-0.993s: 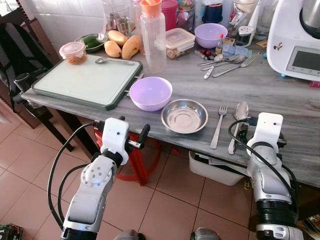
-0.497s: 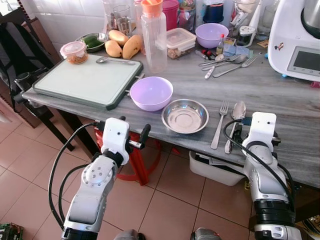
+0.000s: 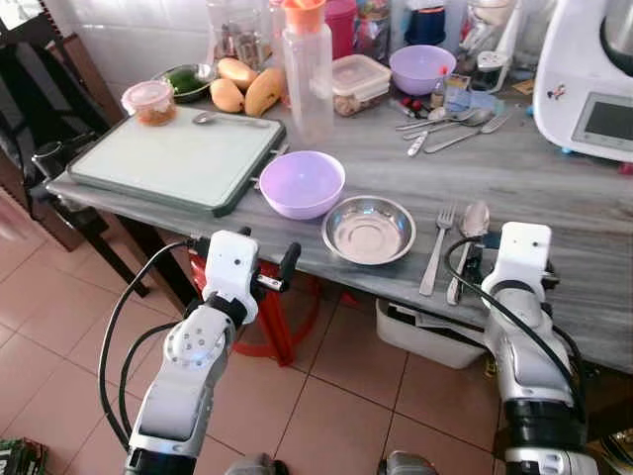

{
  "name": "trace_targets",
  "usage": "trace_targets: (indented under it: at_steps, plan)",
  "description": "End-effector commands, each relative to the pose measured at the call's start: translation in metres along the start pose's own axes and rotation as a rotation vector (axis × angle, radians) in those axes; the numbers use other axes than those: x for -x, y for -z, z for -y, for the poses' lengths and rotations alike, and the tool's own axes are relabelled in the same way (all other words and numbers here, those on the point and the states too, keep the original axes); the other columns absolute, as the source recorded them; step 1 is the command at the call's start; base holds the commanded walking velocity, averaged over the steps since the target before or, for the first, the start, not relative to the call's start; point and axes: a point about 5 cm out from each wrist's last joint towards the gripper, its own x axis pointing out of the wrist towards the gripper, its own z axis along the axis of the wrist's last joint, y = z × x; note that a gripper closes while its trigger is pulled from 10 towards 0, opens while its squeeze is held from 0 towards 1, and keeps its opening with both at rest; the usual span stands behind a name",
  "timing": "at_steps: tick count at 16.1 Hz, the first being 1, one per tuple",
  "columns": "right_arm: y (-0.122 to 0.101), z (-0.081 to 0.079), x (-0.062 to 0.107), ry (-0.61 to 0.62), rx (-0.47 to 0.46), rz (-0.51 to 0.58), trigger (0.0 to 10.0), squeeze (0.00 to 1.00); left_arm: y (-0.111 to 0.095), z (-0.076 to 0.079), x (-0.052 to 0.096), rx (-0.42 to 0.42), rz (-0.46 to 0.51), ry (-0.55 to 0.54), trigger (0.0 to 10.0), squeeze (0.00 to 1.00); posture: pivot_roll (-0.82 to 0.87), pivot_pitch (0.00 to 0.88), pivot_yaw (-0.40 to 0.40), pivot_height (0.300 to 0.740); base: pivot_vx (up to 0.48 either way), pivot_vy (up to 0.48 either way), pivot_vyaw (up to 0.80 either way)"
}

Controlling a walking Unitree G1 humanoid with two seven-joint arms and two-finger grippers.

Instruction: Setting the table

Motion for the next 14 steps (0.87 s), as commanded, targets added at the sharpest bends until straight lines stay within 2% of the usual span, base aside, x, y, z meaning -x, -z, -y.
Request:
trace_targets:
  at_steps: [1,5,7,9,11,12,14]
  plan:
    - [-0.008,0.001,0.002,0.011,-0.003,0.038,10.0,0.00,0.000,-0.003,-0.001,-0.004,-0.001,-0.008,10.0,0.00,-0.02,0.000,0.086,0.740,0.000,0.000,0.00]
    - [-0.017,0.012,0.010,0.075,0.011,0.088,10.0,0.00,-0.001,-0.001,-0.006,0.001,0.016,-0.004,10.0,0.00,-0.04,0.000,0.082,0.740,0.000,0.000,0.00]
    - [-0.024,0.016,0.017,0.093,0.015,0.164,10.0,0.00,-0.002,0.000,-0.007,0.008,0.030,-0.009,10.0,0.00,-0.05,0.000,0.076,0.740,0.000,0.000,0.00]
    - [-0.031,0.011,0.033,0.046,-0.024,0.282,10.0,0.00,0.001,0.000,-0.011,0.013,0.028,-0.013,10.0,0.00,-0.06,0.000,0.071,0.740,0.000,0.000,0.00]
    - [-0.023,0.005,0.042,0.020,-0.002,0.286,10.0,0.00,0.001,0.001,-0.014,0.016,0.038,-0.017,10.0,0.00,-0.06,0.000,0.064,0.740,0.000,0.000,0.00]
    - [-0.020,0.004,0.043,0.019,-0.024,0.271,10.0,0.00,0.001,0.002,-0.016,0.016,0.044,-0.019,10.0,0.00,-0.07,0.000,0.061,0.740,0.000,0.000,0.00]
    - [-0.013,0.000,0.045,0.004,-0.028,0.254,10.0,0.00,0.002,0.000,-0.020,0.034,0.051,-0.039,10.0,0.00,-0.08,0.000,0.059,0.740,0.000,0.000,-0.63]
